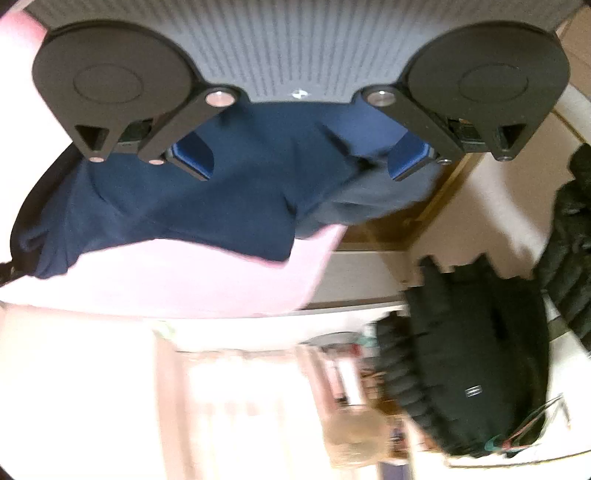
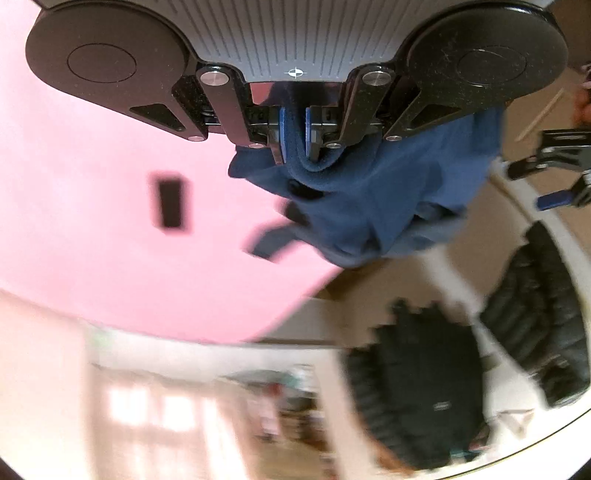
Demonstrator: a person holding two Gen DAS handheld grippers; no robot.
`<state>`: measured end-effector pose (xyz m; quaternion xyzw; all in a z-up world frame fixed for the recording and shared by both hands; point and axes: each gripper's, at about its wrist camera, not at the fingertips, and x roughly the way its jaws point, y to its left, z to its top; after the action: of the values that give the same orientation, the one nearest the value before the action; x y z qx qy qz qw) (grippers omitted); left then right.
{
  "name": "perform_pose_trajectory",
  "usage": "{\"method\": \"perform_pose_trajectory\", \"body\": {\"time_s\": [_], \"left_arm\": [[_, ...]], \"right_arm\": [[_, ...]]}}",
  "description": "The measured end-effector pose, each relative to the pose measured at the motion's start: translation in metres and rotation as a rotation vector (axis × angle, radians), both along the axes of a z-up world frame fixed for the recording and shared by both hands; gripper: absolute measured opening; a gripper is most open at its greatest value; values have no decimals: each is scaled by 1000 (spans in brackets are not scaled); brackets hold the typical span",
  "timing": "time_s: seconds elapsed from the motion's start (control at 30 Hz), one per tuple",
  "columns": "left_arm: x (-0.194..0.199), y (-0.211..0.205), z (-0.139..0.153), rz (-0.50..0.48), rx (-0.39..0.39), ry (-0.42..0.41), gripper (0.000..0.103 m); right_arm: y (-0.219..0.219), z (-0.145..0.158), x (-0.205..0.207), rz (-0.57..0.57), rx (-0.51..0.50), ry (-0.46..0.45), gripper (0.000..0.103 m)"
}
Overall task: Fold clothes
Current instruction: 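Pull the navy garment out and drag it onto the open bed with the right gripper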
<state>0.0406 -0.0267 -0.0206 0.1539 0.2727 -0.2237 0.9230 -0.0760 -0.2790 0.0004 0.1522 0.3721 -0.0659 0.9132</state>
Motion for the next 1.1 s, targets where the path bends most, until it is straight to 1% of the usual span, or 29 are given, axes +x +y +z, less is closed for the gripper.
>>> {"method": "perform_pose_trajectory", "body": {"time_s": [0.1, 0.17, 0.27, 0.33, 0.4, 0.43, 0.47, 0.53, 0.63, 0.7, 0.77, 0.83, 0.93, 1.0, 1.03, 1.1], "left_arm": [[-55, -40, -9, -71, 14, 43, 101], [-79, -65, -17, -113, 22, 89, 101], [-105, -100, -28, -197, 23, 171, 101], [-117, -119, -34, -269, 43, 185, 101], [-124, -139, -42, -350, 88, 181, 101], [-126, -148, -46, -390, 110, 178, 101], [-127, -156, -51, -429, 129, 178, 100], [-134, -169, -61, -487, 158, 177, 100], [-136, -179, -78, -550, 209, 203, 100], [-142, -177, -87, -580, 222, 208, 100], [-142, -175, -98, -610, 235, 217, 100], [-144, -171, -109, -633, 249, 222, 100], [-149, -167, -124, -667, 279, 230, 100], [-155, -164, -131, -691, 299, 236, 100], [-158, -163, -136, -705, 312, 243, 100], [-163, -162, -143, -723, 339, 257, 100]], "right_arm": [[-25, -11, -78, -76, -40, 85, 7], [-42, -19, -126, -163, -62, 139, 8], [-75, -26, -193, -384, -70, 172, 8], [-95, -31, -225, -514, -102, 217, 11], [-103, -39, -246, -574, -131, 276, 28], [-104, -41, -255, -589, -137, 286, 42], [-102, -42, -265, -592, -134, 272, 60], [-92, -43, -283, -587, -131, 260, 71], [-72, -57, -281, -551, -89, 292, 72], [-58, -69, -274, -526, -52, 317, 74], [-43, -83, -269, -498, -34, 338, 90], [-26, -100, -260, -453, -23, 357, 92], [-9, -140, -241, -386, 8, 410, 92], [-4, -176, -234, -360, 76, 447, 92], [-5, -193, -232, -358, 89, 462, 92], [-8, -222, -231, -358, 78, 500, 92]]}}
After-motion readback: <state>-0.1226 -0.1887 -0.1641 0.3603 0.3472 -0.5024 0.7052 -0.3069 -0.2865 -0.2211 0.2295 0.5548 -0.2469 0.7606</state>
